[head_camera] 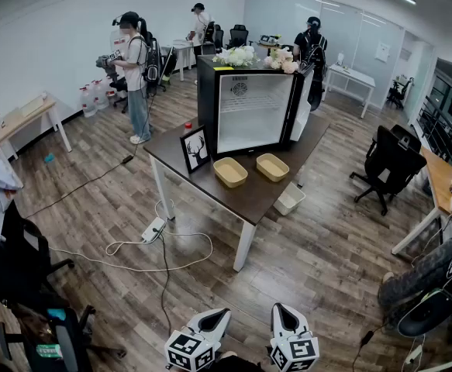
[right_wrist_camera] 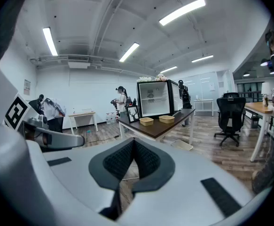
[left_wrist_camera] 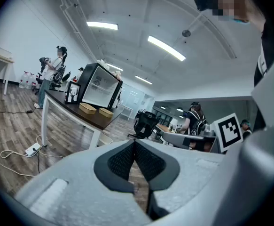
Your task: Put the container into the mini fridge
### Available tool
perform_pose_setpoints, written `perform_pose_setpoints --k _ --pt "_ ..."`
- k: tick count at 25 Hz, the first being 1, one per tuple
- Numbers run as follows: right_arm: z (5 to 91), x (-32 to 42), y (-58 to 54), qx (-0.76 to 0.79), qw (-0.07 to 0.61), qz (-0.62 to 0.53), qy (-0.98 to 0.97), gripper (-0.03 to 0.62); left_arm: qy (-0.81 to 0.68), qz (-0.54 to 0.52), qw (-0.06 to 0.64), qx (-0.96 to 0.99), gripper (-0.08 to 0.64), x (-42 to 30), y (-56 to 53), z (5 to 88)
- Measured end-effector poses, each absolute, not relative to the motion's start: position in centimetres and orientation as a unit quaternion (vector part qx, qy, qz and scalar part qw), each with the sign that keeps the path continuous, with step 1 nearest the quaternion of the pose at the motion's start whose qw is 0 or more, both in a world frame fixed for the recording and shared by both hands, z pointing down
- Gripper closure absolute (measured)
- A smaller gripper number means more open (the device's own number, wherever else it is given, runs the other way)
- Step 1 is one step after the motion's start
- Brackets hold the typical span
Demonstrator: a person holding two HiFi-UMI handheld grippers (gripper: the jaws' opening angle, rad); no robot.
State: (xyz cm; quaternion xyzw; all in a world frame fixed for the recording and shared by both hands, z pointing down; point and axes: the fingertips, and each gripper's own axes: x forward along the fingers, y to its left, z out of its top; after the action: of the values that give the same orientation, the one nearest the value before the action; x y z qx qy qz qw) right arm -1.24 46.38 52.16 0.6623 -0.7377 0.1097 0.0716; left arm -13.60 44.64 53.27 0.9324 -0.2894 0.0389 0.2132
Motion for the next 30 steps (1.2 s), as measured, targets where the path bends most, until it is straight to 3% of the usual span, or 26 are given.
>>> perform_pose_setpoints --k 13,19,30 --pt "53.1 -1.2 45.7 0.66 0.047 0.125 -0.739 0.584 -0.315 0.047 0.197 0.927 0.551 -13.7 42.5 54.0" --pt "52.7 0.7 41.6 0.68 0.031 0.136 -0.72 0.584 -0.312 0.051 0.202 0.927 0.551 -12.3 36.7 54.1" --pt "52.3 3.3 30.8 0.696 0.061 0.148 -0.7 0.574 -0.253 0.07 0.205 0.943 0.551 -9.3 24.1 53.8"
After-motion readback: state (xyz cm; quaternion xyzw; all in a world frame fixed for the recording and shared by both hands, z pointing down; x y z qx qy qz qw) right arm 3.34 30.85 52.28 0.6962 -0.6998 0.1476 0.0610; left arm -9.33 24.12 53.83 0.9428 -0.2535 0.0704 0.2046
